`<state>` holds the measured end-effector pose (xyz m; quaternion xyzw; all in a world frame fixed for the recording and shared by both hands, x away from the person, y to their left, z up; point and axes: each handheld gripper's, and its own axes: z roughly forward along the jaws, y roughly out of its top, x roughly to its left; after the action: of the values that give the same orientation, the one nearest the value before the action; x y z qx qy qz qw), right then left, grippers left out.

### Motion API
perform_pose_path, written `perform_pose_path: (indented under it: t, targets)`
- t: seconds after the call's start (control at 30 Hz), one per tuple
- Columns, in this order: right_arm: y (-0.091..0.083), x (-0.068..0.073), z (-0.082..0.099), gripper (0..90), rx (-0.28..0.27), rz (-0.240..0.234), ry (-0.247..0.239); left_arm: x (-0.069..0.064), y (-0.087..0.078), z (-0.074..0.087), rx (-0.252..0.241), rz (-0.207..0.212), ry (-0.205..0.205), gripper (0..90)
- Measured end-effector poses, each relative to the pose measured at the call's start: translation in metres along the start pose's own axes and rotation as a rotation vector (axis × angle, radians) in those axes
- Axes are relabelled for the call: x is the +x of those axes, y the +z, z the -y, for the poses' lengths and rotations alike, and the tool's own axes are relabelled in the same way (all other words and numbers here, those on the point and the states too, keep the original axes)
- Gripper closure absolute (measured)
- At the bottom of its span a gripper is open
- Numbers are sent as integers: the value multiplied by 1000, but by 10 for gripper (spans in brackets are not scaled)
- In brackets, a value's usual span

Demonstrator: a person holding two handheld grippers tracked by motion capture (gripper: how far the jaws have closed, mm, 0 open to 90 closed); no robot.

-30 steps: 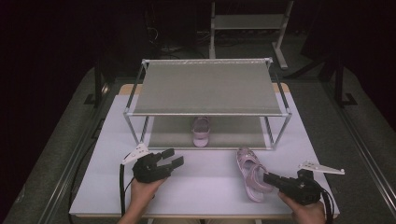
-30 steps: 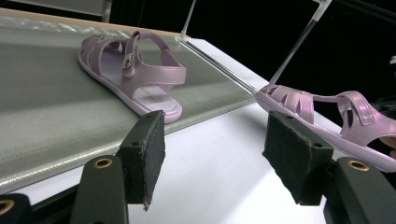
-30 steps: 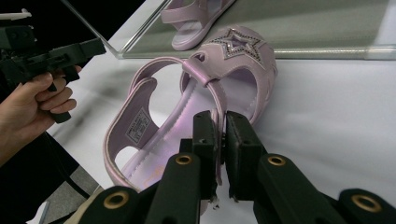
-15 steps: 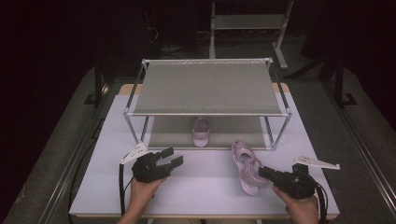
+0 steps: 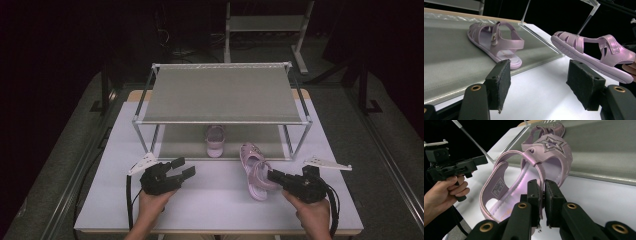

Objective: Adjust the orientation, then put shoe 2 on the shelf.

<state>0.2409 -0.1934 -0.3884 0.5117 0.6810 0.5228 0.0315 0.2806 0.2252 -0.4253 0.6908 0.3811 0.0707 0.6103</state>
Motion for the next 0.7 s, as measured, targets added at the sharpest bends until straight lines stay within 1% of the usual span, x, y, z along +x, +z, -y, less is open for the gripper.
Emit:
perform_pose_path:
  t: [0.1, 0.3, 0.57, 0.6, 0.7]
  targets:
    - [4, -1, -1, 827, 4, 0, 7, 1, -2, -1, -7, -6, 4, 350]
    - [10, -3, -2, 826, -10, 1, 25, 3, -6, 0, -10, -11, -9, 346]
    - [23, -4, -8, 826, -16, 4, 29, 4, -6, -1, -13, -10, -10, 345]
    - [27, -4, -11, 827, -22, 7, 32, 5, -6, -1, -15, -9, -13, 345]
    - [30, -4, -13, 826, -30, 6, 33, 4, -6, 0, -14, -8, -15, 345]
